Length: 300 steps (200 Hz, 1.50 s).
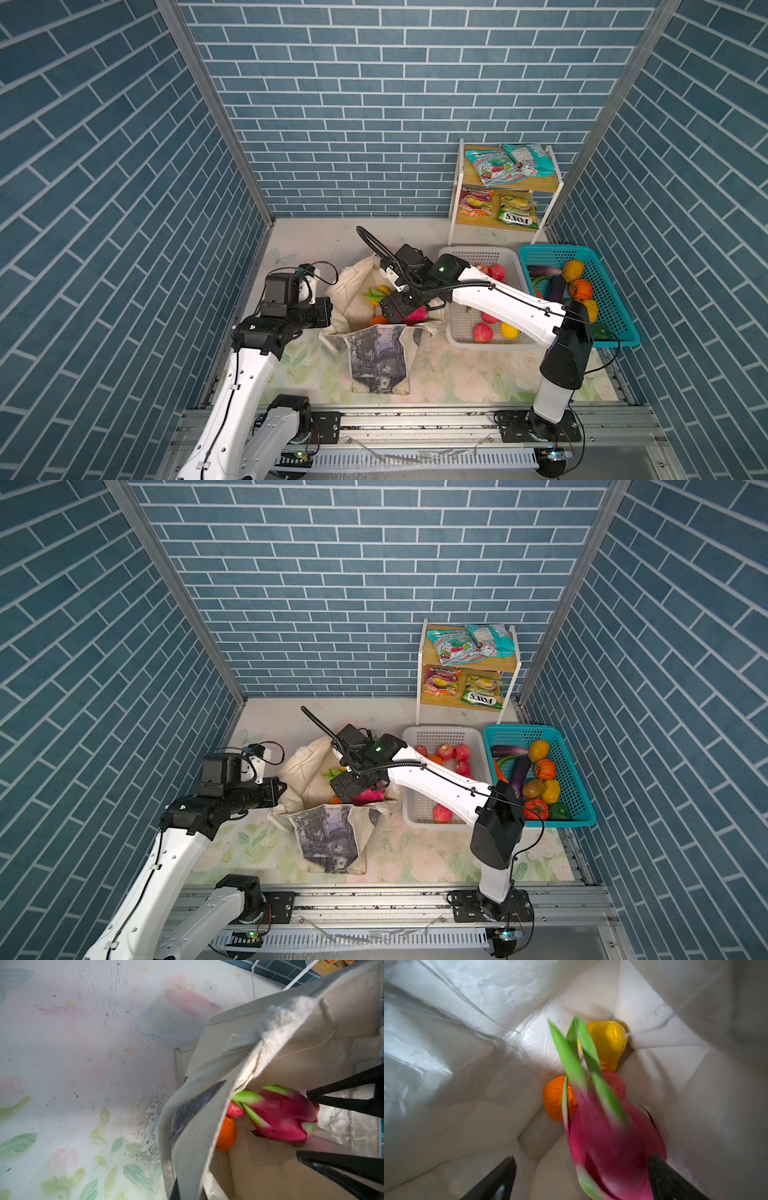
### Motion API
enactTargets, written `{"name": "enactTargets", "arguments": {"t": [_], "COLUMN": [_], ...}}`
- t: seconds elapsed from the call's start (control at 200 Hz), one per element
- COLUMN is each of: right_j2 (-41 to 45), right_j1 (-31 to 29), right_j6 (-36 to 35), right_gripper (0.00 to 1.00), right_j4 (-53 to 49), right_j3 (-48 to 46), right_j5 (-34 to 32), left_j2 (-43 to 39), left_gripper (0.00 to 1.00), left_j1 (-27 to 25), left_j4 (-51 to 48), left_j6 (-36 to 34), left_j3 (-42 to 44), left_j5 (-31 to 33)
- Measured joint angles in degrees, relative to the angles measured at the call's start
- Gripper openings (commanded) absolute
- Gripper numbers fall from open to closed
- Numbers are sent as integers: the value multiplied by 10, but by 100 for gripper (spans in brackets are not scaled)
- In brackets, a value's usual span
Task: Place the food into the grocery bag and tie it
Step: 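Lower the pink dragon fruit into the tote bag and open the right gripper, then move the right gripper over the white basket above a red apple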
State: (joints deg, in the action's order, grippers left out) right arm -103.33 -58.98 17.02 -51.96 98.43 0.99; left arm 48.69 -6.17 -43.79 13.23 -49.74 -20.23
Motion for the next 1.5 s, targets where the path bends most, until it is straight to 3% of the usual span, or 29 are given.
{"name": "enactTargets", "arguments": {"t": [0.255, 0.51, 0.71, 0.925, 1.155, 1.5], "right_j2": [62, 195, 295, 326, 326, 326], "right_j1": [0, 1, 52, 173, 243, 341], "right_j6": [-4, -10, -8, 19, 60, 117], "right_gripper": [99, 99, 99, 99, 97, 86], "right_j4": [0, 5, 6, -11, -21, 20], "right_j3": [11, 8, -54, -153, -238, -335], "right_j5": [-43, -135, -187, -183, -170, -96], "left_j2": [0, -1, -1, -1, -1, 1], "left_gripper": [0, 0, 0, 0, 0, 0], "left_j1": [0, 0, 0, 0, 0, 0], "left_j4": [0, 0, 0, 0, 0, 0], "left_j6": [0, 0, 0, 0, 0, 0], "left_j3": [0, 0, 0, 0, 0, 0], "left_j5": [0, 0, 0, 0, 0, 0]}}
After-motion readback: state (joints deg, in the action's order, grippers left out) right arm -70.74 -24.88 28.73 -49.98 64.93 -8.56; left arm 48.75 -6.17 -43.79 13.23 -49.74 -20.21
